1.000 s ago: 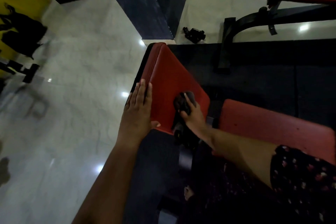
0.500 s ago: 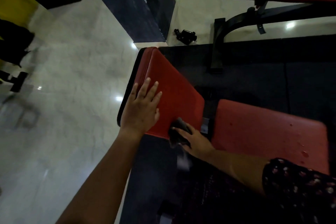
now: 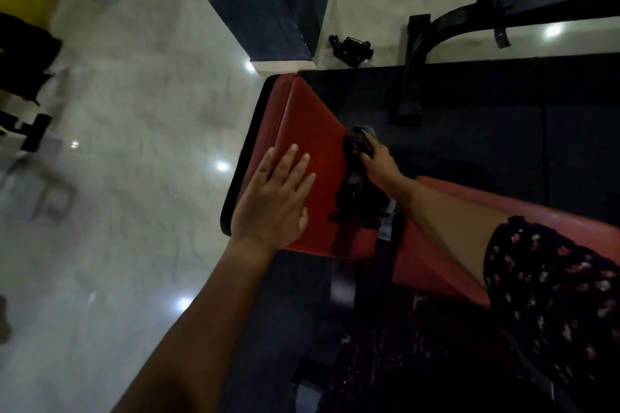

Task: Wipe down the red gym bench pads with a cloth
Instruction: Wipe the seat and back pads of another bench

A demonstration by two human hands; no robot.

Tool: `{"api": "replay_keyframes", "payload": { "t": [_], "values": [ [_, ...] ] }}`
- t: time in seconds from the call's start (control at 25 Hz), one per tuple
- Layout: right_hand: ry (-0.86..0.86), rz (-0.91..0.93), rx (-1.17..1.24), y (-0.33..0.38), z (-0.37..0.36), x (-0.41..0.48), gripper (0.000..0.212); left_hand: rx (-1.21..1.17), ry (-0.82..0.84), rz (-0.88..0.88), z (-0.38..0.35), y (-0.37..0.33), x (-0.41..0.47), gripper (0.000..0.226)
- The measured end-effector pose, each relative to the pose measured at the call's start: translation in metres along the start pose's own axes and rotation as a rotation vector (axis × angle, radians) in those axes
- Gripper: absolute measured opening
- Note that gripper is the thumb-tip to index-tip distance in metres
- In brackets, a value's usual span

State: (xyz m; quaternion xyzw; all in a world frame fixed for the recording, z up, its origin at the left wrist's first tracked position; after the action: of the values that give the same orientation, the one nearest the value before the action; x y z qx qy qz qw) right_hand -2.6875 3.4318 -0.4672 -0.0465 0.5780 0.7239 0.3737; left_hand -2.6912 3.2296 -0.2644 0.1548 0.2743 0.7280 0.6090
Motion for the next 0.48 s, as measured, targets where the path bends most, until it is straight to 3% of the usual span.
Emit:
{"api": "replay_keyframes", "payload": {
  "t": [0.08, 0.28, 0.48],
  "values": [
    [0.006, -0.070, 0.041, -0.013, -0.009, -0.008, 0.059, -0.003, 0.010, -0.001, 0.000, 0.001, 0.001, 0.059],
    [0.046, 0.015, 0.135, -0.047, -0.047, -0.073, 0.069, -0.039, 0.009, 0.031, 0.000, 0.001, 0.001, 0.057],
    [0.105, 0.034, 0.069, -0.063, -0.081, -0.155, 0.070, -0.057, 0.062, 0.037, 0.004, 0.002, 0.001, 0.056]
  ]
}}
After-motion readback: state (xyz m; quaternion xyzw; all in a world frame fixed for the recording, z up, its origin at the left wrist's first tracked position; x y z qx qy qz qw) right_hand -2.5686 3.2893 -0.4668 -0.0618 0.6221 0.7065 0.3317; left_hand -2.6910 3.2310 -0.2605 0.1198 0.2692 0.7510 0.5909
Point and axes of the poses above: each hand's wrist, its own x-axis towards the middle knuckle, its own z-axis out of the back of the hand, y = z × x, the point moved 3 cm from there along x, towards the middle knuckle, and after that the axes turned 8 degrees about -z, right-handed, at the moved point
